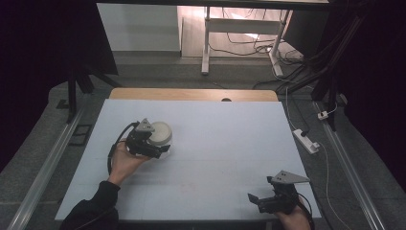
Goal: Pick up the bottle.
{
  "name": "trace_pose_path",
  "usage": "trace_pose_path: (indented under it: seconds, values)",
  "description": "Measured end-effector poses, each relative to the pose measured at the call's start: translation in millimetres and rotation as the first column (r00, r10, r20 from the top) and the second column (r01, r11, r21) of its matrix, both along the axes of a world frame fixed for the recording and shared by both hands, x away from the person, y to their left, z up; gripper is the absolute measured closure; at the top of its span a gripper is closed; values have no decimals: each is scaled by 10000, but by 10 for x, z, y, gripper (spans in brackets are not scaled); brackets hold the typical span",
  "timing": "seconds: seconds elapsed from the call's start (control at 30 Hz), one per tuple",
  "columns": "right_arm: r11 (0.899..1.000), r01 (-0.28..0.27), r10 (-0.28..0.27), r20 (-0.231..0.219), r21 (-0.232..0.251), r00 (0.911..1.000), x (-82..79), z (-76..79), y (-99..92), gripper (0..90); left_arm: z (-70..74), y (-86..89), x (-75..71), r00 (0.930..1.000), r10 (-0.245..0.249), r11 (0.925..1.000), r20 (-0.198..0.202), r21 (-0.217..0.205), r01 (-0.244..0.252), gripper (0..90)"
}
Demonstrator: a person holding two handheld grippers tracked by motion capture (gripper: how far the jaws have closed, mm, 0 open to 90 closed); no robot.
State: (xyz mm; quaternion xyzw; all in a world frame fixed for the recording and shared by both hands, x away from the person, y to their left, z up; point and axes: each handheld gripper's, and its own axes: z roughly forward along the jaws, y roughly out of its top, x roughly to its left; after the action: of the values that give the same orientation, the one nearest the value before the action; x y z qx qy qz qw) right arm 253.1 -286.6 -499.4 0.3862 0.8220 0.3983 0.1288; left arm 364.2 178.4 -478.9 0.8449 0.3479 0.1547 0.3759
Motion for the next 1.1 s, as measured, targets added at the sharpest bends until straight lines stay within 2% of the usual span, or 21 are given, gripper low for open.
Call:
trace_pose_path:
  seconds: [0.23, 0.47, 0.87, 1.1]
  values:
    - [10000, 4, -4, -8, 0, 10000, 2, 0, 0, 0, 116, -137, -42, 9988, -484, 9984, 82, 284, 481, 74]
    - [10000, 11, -11, -11, 7, 10000, 1, -1, -1, 0, 146, -268, -104, 9960, -884, 9960, 132, 154, 882, 74]
    - [10000, 0, -1, 26, 49, 10000, -4, 0, 2, 0, 149, -422, -203, 9895, -1446, 9895, -49, -24, 1445, 74]
    - [10000, -21, 21, 41, 43, 10000, -6, 1, 2, 0, 162, -512, -274, 9829, -1837, 9828, -148, -190, 1834, 74]
